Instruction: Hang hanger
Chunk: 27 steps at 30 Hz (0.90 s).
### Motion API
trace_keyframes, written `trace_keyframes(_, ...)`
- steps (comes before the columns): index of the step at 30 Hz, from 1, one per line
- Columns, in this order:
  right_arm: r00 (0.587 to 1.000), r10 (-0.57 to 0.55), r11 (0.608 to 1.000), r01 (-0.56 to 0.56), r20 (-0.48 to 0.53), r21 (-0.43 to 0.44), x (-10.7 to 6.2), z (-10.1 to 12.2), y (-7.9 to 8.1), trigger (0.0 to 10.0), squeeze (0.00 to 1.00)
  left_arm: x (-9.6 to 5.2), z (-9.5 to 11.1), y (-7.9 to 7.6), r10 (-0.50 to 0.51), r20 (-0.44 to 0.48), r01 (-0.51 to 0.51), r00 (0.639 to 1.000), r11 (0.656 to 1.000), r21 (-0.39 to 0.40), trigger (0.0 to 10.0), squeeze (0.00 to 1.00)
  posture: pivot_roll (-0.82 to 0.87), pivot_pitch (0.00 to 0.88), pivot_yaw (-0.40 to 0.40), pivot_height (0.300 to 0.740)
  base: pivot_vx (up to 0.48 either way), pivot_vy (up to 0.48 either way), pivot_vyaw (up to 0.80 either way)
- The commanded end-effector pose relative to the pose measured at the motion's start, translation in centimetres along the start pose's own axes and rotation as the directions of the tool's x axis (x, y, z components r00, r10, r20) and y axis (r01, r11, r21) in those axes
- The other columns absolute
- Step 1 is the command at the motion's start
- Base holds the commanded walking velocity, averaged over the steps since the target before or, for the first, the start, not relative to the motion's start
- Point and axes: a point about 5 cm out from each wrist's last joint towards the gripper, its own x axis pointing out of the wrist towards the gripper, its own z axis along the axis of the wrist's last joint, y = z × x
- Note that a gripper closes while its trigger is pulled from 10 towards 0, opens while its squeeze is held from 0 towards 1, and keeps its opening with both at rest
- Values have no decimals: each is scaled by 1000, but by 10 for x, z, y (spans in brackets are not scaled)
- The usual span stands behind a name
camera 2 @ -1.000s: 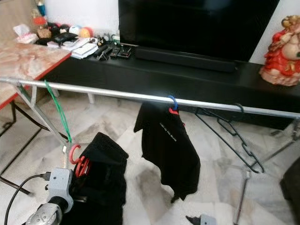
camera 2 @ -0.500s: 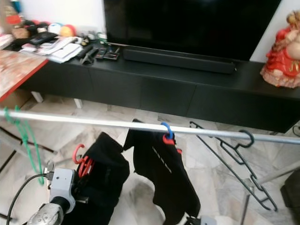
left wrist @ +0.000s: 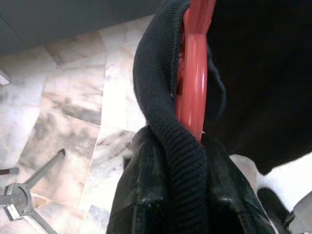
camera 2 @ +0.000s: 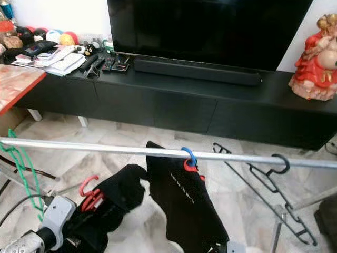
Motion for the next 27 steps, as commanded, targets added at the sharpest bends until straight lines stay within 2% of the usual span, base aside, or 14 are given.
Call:
trace_keyframes(1,1000,-7,1000,7,-10,-5,-1,-1,-3,10000,0,5,24,3,19,109,-23,994,999,36,10000,0,10,128,-42,740,0,0,0)
trace_keyframes(2,1000,-7,1000,7,-10,-7,-1,-1,-3,10000,0,8,28,4,32,119,-37,992,998,47,10000,0,9,129,-43,740,0,0,0)
trace_keyframes(6,1000,-7,1000,6,-11,-13,-1,-1,-4,10000,0,17,46,1,54,204,-55,977,998,0,10000,0,6,129,-45,740,0,0,0)
trace_keyframes(11,1000,-6,1000,5,-12,-23,-1,-1,-3,10000,0,20,54,3,99,251,-83,963,994,-72,10000,0,0,127,-44,740,0,0,0)
trace_keyframes(15,1000,-3,1000,3,-14,-28,-1,-1,-3,10000,0,20,54,5,110,248,-91,963,992,-87,10000,0,1,125,-44,740,0,0,0)
trace_keyframes(16,1000,-3,1000,2,-16,-31,-1,-1,-3,10000,0,21,54,9,149,241,-118,959,983,-140,10000,0,2,124,-43,740,0,0,0)
trace_keyframes(18,1000,-3,1000,3,-17,-31,-1,-1,-3,10000,0,23,55,15,211,222,-173,952,969,-178,10000,0,3,121,-44,740,0,0,0)
trace_keyframes(23,1000,0,999,-1,-18,-33,-1,-1,-3,10000,0,26,55,21,265,197,-221,944,951,-217,10000,0,-1,113,-42,740,0,0,0)
trace_keyframes(27,1000,3,999,-4,-20,-39,-1,-2,-3,10000,0,29,52,25,321,154,-270,935,922,-278,10000,0,-6,107,-42,740,0,0,0)
